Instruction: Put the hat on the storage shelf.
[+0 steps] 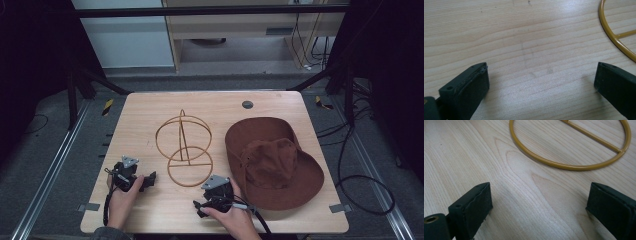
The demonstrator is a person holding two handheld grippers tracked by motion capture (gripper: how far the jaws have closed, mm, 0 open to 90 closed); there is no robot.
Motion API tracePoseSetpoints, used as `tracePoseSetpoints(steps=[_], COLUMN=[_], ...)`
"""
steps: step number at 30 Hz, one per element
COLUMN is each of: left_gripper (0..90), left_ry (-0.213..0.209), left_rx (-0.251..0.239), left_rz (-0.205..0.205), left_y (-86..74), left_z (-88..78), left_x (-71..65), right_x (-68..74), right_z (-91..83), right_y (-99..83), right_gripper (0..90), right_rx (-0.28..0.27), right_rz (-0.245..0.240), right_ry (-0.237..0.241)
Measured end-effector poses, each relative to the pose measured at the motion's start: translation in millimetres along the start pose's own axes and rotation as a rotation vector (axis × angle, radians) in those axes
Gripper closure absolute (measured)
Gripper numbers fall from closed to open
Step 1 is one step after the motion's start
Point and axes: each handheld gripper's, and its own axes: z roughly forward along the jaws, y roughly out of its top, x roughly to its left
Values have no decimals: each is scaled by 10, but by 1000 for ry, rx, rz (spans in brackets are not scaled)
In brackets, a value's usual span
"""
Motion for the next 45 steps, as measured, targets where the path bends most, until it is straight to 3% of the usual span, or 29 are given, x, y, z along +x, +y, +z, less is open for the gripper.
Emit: tracePoseSetpoints(steps=[4, 10, 11, 16, 19, 21, 34, 42, 45], left_gripper=[0, 1, 1, 0, 0, 0, 0, 0, 0], left_ry=[-4, -24, -17, -17, -18, -19, -26, -25, -27], left_rx=[2, 6, 11, 9, 11, 13, 13, 13, 16], left_rz=[2, -2, 17, 13, 17, 20, 26, 30, 32], left_y=[-7, -24, -33, -36, -37, -37, -45, -51, -46], left_z=[-11, -49, -50, -51, -52, -52, -59, -65, -63], left_x=[-5, 2, -9, -16, -18, -22, -45, -48, -49], right_x=[46, 197, 200, 122, 7, -155, -572, -1100, -1285], right_z=[-76, -484, -549, -793, -914, -1007, -1223, -1523, -1603], right_y=[-2, 121, 146, 264, 338, 400, 609, 814, 879], right_gripper=[106, 127, 129, 125, 116, 111, 102, 108, 113], right_rx=[10, 21, 27, 64, 80, 90, 167, 228, 283], right_rz=[-33, -102, -109, -117, -111, -98, -80, -42, -52], right_ry=[-11, -14, -23, -43, -48, -76, -103, -126, -134])
